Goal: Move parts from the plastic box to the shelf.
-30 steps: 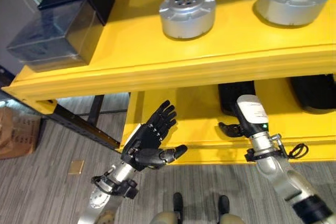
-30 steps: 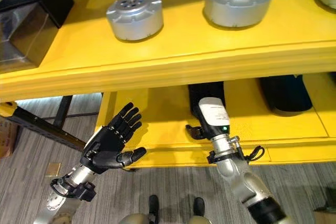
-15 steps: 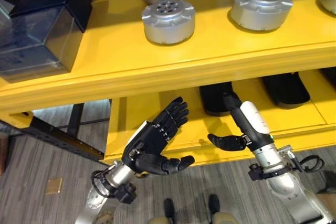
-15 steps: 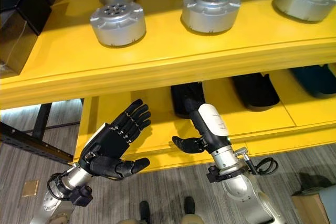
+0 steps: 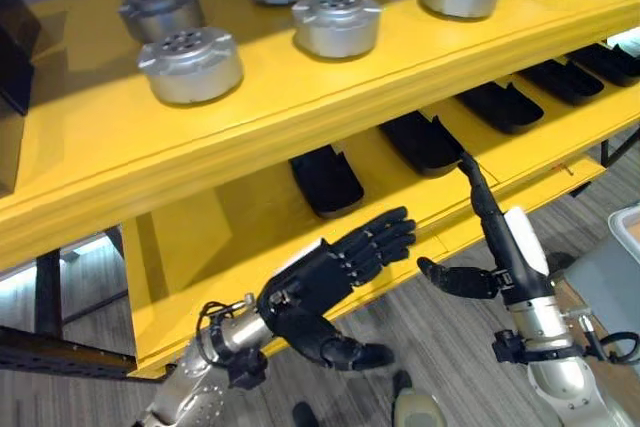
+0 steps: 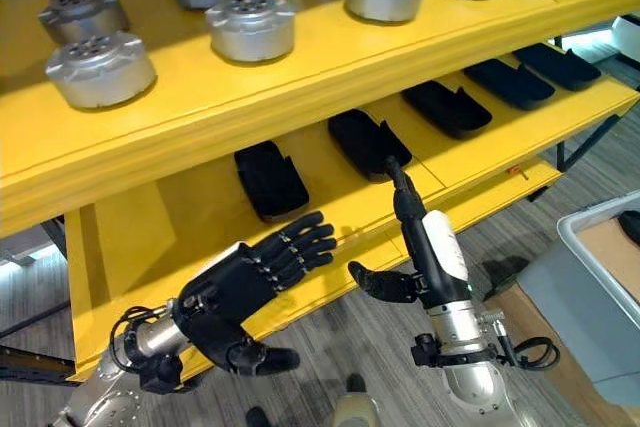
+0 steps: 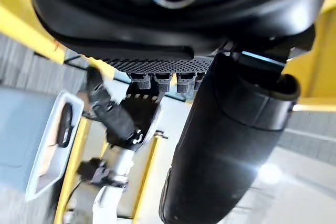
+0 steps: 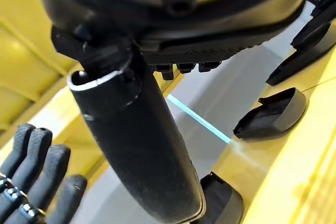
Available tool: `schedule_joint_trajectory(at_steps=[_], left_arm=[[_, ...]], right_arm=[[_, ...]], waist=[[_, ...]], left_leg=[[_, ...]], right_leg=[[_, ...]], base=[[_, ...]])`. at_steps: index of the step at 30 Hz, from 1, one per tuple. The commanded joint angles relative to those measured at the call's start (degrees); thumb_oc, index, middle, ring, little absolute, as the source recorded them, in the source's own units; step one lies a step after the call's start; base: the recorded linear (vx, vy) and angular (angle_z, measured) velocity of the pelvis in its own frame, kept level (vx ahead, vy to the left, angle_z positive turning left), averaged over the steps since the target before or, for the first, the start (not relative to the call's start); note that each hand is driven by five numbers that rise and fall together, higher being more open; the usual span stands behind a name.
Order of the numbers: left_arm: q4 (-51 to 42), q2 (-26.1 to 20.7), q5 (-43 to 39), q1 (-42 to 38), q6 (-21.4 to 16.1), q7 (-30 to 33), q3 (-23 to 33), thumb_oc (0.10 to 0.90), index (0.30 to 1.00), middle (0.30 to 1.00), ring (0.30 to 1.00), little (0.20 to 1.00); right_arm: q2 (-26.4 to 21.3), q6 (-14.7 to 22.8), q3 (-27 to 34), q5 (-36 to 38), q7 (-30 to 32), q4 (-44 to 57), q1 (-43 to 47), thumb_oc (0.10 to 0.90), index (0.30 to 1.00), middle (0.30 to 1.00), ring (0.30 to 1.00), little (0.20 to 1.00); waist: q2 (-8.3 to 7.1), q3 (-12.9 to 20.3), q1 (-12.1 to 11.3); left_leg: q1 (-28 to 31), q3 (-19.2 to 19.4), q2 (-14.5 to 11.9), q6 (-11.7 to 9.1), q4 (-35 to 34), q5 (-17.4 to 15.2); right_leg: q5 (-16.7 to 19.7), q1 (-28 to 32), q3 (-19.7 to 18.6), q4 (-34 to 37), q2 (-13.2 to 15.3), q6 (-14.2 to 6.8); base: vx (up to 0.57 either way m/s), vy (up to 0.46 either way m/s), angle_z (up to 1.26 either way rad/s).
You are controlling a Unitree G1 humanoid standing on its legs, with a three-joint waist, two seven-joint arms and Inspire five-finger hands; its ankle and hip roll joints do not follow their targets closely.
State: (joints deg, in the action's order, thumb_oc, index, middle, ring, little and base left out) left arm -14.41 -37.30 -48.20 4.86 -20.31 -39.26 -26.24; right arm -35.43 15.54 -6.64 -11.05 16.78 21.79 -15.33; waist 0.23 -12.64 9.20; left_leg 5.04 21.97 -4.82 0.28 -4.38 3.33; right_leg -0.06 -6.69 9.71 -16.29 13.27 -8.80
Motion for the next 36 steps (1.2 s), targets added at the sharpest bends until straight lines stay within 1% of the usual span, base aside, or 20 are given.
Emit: schedule_joint_trajectory(at_steps=[1,4,6,9,12,15,16,17,19,21,22,23,25,28,29,30,32,33,35,36], left_arm=[[-3.53,1.06,1.52,-0.53,-5.61,0.9,3.58,0.9,1.0,1.0,1.0,1.0],[-2.98,0.49,1.1,-0.25,-5.65,0.49,4.75,0.9,1.0,1.0,1.0,1.0],[-2.84,0.19,0.05,-0.08,-5.37,0.67,5.83,0.9,1.0,1.0,1.0,1.0],[-3.11,1.92,-0.44,-0.1,-4.53,1.35,6.43,0.9,1.0,1.0,1.0,1.0],[-3.06,3.24,-2.87,0.0,-4.51,2.07,6.33,0.9,1.0,1.0,1.0,1.0],[-1.74,5.68,-1.88,-0.96,-4.9,6.17,6.15,0.9,1.0,1.0,1.0,1.0],[-1.74,5.68,-1.88,-0.96,-4.9,6.17,6.15,0.9,1.0,1.0,1.0,1.0],[-0.48,7.07,-1.02,-1.57,-5.55,8.09,6.3,0.9,1.0,1.0,1.0,1.0],[-0.07,7.24,-0.91,-1.5,-6.27,8.77,6.45,0.9,1.0,1.0,1.0,1.0],[2.01,8.62,-3.24,-0.81,-8.28,9.44,7.74,0.9,1.0,1.0,1.0,1.0],[2.61,8.88,-3.35,-0.64,-9.04,9.68,8.31,0.9,1.0,1.0,1.0,1.0],[2.71,8.89,-3.38,-0.61,-9.17,9.72,8.37,0.9,1.0,1.0,1.0,1.0],[3.88,9.43,-4.12,0.09,-9.52,9.44,9.79,0.9,1.0,1.0,1.0,1.0],[4.43,9.54,-4.85,2.01,-10.17,8.87,11.51,0.9,1.0,1.0,1.0,1.0],[4.32,9.68,-5.01,2.95,-10.45,9.08,12.17,0.9,1.0,1.0,1.0,1.0],[4.02,9.94,-5.19,4.63,-10.26,8.67,13.47,0.9,1.0,1.0,1.0,1.0],[3.51,10.51,-5.25,5.96,-9.55,8.14,14.33,0.9,1.0,1.0,1.0,1.0],[3.3,10.79,-5.03,6.17,-9.23,8.06,14.53,0.9,1.0,1.0,1.0,1.0],[3.35,11.46,-4.28,6.34,-8.18,7.3,14.66,0.9,1.0,1.0,1.0,1.0],[3.34,11.51,-3.86,6.32,-8.14,7.44,14.52,0.9,1.0,1.0,1.0,1.0]], right_arm=[[-0.06,5.41,-0.06,1.93,4.37,2.4,7.76,0.9,1.0,1.0,1.0,1.0],[0.85,3.82,-1.12,1.87,4.92,1.08,9.23,0.9,1.0,1.0,1.0,1.0],[1.09,1.82,-2.69,0.75,5.15,0.11,11.1,0.9,1.0,1.0,1.0,1.0],[1.15,-1.32,-4.05,-0.42,5.75,-1.27,13.05,0.9,1.0,1.0,1.0,1.0],[0.46,-3.55,-4.4,0.62,7.39,-2.69,13.94,0.9,1.0,1.0,1.0,1.0],[0.9,-5.6,-4.04,1.37,8.41,-5.69,14.6,0.9,1.0,1.0,1.0,1.0],[0.9,-5.6,-4.04,1.37,8.41,-5.69,14.6,0.9,1.0,1.0,1.0,1.0],[1.26,-6.72,-3.24,4.11,8.59,-9.92,15.01,0.9,1.0,1.0,1.0,1.0],[1.6,-6.76,-3.11,4.28,8.63,-11.54,15.06,0.9,1.0,1.0,1.0,1.0],[2.8,-5.28,-2.33,3.61,9.46,-17.7,14.33,0.9,1.0,1.0,1.0,1.0],[2.96,-5.09,-2.21,4.03,9.45,-19.16,13.96,0.9,1.0,1.0,1.0,1.0],[2.98,-4.98,-2.21,4.42,9.39,-19.41,13.91,0.9,1.0,1.0,1.0,1.0],[3.46,-3.59,-1.67,5.41,8.53,-22.11,12.81,0.9,1.0,1.0,1.0,1.0],[3.27,-1.69,-1.31,6.23,6.99,-23.11,11.37,0.9,1.0,1.0,1.0,1.0],[3.14,-1.4,-1.48,6.79,6.06,-23.26,11.13,0.9,1.0,1.0,1.0,1.0],[2.99,-1.15,-2.09,7.82,5.5,-23.85,11.11,0.9,1.0,1.0,1.0,1.0],[3.22,-1.55,-2.67,8.43,5.18,-23.65,11.0,0.9,1.0,1.0,1.0,1.0],[3.41,-1.76,-2.79,8.37,5.2,-23.14,10.62,0.9,1.0,1.0,1.0,1.0],[4.43,-2.36,-3.15,8.4,5.68,-21.61,9.1,0.9,1.0,1.0,1.0,1.0],[4.68,-2.45,-3.24,8.24,5.73,-21.36,8.9,0.9,1.0,1.0,1.0,1.0]], waist=[[0.42,1.78,-0.73],[0.43,2.07,-1.5],[0.3,2.34,-2.65],[0.41,2.47,-3.19],[0.6,2.56,-2.7],[0.85,2.23,-1.21],[0.85,2.23,-1.21],[1.14,1.86,-0.08],[1.27,1.75,0.11],[0.91,1.82,0.56],[0.59,2.02,0.33],[0.54,2.06,0.31],[-0.24,2.39,-0.56],[-0.91,2.63,-1.92],[-1.01,2.5,-2.62],[-1.1,2.18,-4.0],[-0.6,2.06,-5.09],[-0.27,2.12,-5.25],[0.36,2.23,-5.22],[0.46,2.23,-5.2]], left_leg=[[-0.9,2.93,-1.28,0.89,1.94,-1.12],[-1.87,5.01,-2.48,0.05,2.53,-0.61],[-3.84,7.92,-5.15,-1.83,4.47,0.79],[-5.08,9.79,-8.17,-3.99,4.4,3.43],[-5.56,10.46,-10.1,-5.81,3.24,5.69],[-5.96,11.54,-12.45,-7.68,2.33,8.23],[-5.96,11.54,-12.45,-7.68,2.33,8.23],[-6.11,11.72,-14.15,-9.55,1.91,11.36],[-6.22,11.31,-14.67,-10.22,1.91,12.42],[-6.28,7.91,-15.57,-11.72,1.83,15.35],[-6.63,5.24,-15.38,-11.76,1.75,15.76],[-6.72,4.74,-15.33,-11.75,1.75,15.79],[-7.71,-2.24,-14.69,-10.05,1.79,15.77],[-8.43,-13.22,-12.16,-8.45,2.86,14.13],[-8.7,-17.71,-10.71,-7.68,3.65,13.17],[-9.3,-23.83,-6.96,-6.28,6.07,10.16],[-9.5,-26.85,-2.1,-4.81,8.06,6.09],[-9.62,-26.85,-0.03,-4.17,8.65,4.6],[-9.75,-24.16,6.37,-1.53,10.08,-1.04],[-9.61,-23.52,7.42,-1.01,10.04,-2.05]], right_leg=[[4.44,0.22,0.75,-9.51,5.82,-2.44],[2.26,3.0,3.26,-6.0,5.03,-1.75],[-0.69,7.55,7.68,0.68,3.15,-0.11],[-1.92,10.92,10.4,6.86,0.83,0.73],[-1.31,11.22,10.38,9.49,-0.76,1.44],[-0.75,10.26,9.56,11.39,-3.05,2.98],[-0.75,10.26,9.56,11.39,-3.05,2.98],[-0.29,9.33,8.32,13.11,-5.24,4.35],[-0.12,9.1,7.87,13.64,-5.96,4.72],[0.48,8.58,5.53,15.6,-8.04,5.83],[0.57,8.45,4.24,16.0,-8.48,6.1],[0.58,8.43,4.04,16.06,-8.54,6.15],[1.17,7.63,0.56,16.18,-9.44,7.15],[0.85,7.27,-5.25,15.49,-10.21,7.86],[0.71,7.36,-7.61,15.27,-10.53,8.14],[0.59,7.65,-10.97,15.18,-11.06,8.4],[0.86,7.98,-13.13,15.64,-11.95,8.37],[1.13,8.0,-13.54,15.93,-12.36,8.31],[1.94,8.23,-13.72,16.66,-13.35,7.85],[2.03,8.25,-13.65,16.69,-13.53,7.67]], base=[[-0.2,-0.246,-0.68],[-0.09,-0.264,-0.97],[-0.09,-0.452,-0.76],[-0.07,-0.432,-0.87],[-0.07,-0.385,-0.51],[-0.08,-0.361,-0.53],[-0.1,-0.47,-0.38],[-0.07,-0.367,-0.4],[-0.05,-0.342,-0.56],[-0.02,-0.405,-0.65],[0.01,-0.246,-0.82],[0.03,-0.168,-0.82],[0.02,-0.174,-0.74],[0.1,-0.156,-0.8],[0.19,-0.19,-1.35],[0.16,-0.184,-1.74],[0.12,-0.175,-1.55],[0.09,-0.134,-0.93],[0.07,-0.084,-0.73],[0.06,-0.043,-0.36]])
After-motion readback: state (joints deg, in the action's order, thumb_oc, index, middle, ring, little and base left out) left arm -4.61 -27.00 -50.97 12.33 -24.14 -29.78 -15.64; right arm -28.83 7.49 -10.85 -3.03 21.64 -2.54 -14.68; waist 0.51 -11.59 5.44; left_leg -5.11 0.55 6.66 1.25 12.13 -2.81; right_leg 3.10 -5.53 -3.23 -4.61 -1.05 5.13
